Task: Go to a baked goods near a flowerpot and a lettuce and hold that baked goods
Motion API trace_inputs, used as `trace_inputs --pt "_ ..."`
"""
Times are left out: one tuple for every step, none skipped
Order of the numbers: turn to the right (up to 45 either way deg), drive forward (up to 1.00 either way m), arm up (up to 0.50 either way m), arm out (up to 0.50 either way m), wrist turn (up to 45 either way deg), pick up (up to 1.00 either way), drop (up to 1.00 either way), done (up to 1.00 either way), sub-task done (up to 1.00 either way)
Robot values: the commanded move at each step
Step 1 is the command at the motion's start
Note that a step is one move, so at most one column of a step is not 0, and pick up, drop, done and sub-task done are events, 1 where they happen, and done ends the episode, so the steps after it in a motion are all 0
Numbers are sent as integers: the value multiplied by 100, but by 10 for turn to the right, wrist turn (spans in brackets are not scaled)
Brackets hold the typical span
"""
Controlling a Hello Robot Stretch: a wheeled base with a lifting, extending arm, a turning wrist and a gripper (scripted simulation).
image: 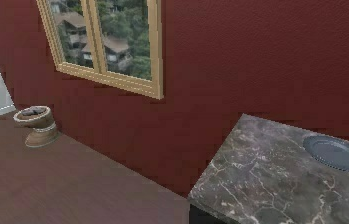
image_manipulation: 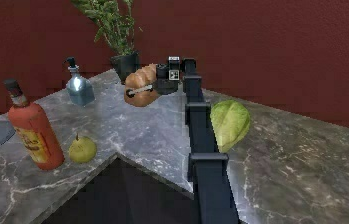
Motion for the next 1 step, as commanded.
trace_inputs --pt "0 0 0 0 0 100 0 0 0"
